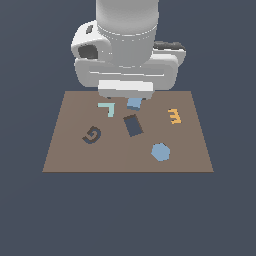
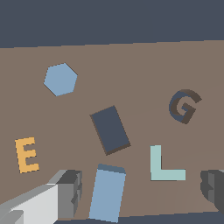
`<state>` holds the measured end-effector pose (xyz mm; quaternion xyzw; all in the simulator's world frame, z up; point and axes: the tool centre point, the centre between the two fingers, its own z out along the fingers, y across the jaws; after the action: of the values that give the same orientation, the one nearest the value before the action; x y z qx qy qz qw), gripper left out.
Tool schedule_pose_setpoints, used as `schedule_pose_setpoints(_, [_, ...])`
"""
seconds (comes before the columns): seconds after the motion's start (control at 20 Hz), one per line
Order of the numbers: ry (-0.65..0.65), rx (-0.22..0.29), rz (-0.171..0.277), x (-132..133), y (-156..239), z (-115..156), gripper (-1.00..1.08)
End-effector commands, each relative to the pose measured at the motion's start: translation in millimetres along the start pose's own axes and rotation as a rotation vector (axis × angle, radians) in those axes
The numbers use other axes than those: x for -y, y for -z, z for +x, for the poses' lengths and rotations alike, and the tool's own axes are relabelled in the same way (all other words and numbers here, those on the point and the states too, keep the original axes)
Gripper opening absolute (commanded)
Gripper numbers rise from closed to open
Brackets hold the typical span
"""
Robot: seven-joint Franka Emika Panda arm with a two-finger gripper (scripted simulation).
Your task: Insert a designated object into the corresponding slot on a board.
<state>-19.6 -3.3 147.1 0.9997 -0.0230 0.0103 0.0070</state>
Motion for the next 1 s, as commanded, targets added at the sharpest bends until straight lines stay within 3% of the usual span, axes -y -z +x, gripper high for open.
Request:
schedule_pose_setpoints(0.0, [-0.025, 0.004, 0.001, 2.6, -13.8, -12.9, 1.00])
schedule_pose_setpoints(0.5, [-0.134, 0.017, 0.008, 17.9, -72.1, -65.1, 1.00])
schedule_pose_setpoints(0.95, [-0.176, 0.022, 0.011, 26.5, -95.3, -83.9, 1.00])
